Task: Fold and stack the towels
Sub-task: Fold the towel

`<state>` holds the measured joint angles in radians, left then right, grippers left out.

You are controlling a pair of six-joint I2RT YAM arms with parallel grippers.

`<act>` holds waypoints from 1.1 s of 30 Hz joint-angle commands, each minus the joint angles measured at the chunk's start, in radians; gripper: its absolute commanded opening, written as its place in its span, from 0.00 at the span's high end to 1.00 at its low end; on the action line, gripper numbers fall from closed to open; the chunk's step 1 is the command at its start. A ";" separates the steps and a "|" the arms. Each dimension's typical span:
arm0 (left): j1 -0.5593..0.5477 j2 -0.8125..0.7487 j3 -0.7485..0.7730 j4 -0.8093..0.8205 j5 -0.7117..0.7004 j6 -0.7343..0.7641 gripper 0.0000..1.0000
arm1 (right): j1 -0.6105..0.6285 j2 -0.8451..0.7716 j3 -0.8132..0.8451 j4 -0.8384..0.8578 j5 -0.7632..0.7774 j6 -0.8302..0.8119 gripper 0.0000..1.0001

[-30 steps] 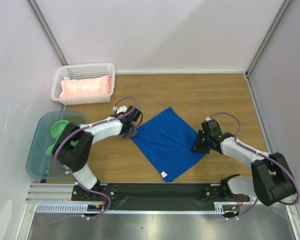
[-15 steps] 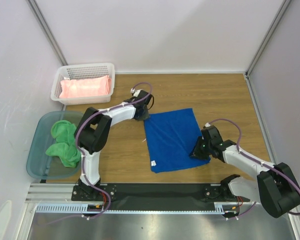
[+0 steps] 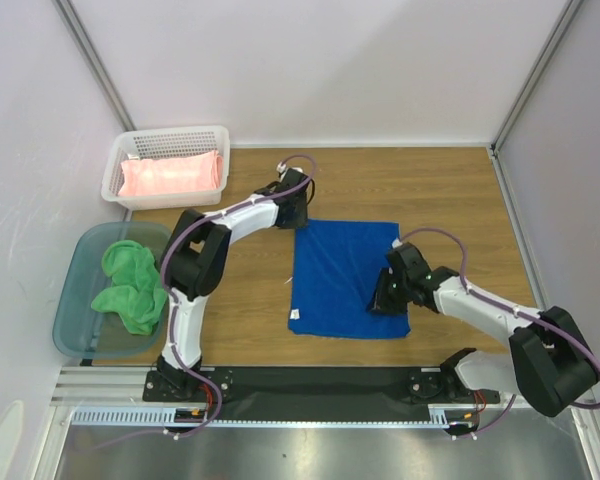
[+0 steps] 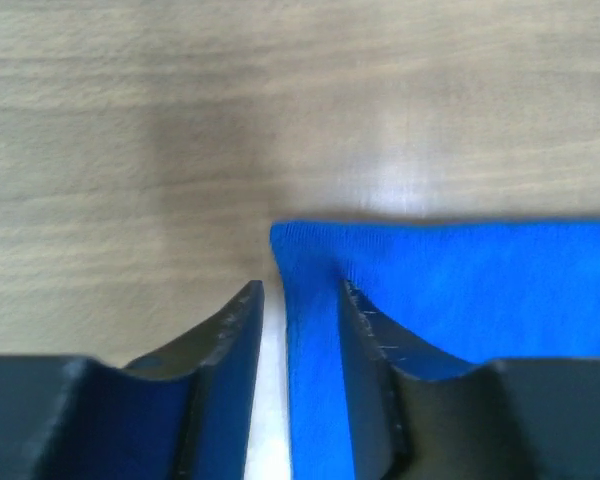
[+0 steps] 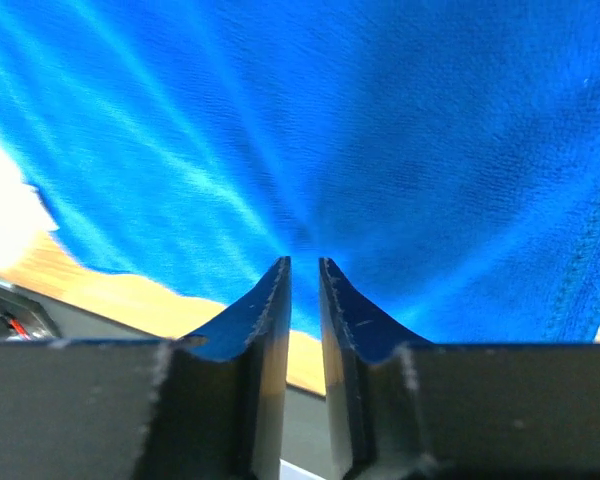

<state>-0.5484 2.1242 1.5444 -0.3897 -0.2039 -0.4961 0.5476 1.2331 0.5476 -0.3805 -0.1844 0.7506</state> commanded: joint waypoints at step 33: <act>-0.412 -0.856 -0.954 0.066 0.024 -0.622 0.62 | -0.364 0.617 0.629 0.198 -0.053 -0.270 0.69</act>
<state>-0.9424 1.2434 0.5945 -0.3721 -0.1612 -1.0744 0.1905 1.8332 1.1416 -0.2279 -0.2581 0.4980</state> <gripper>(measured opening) 0.390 0.313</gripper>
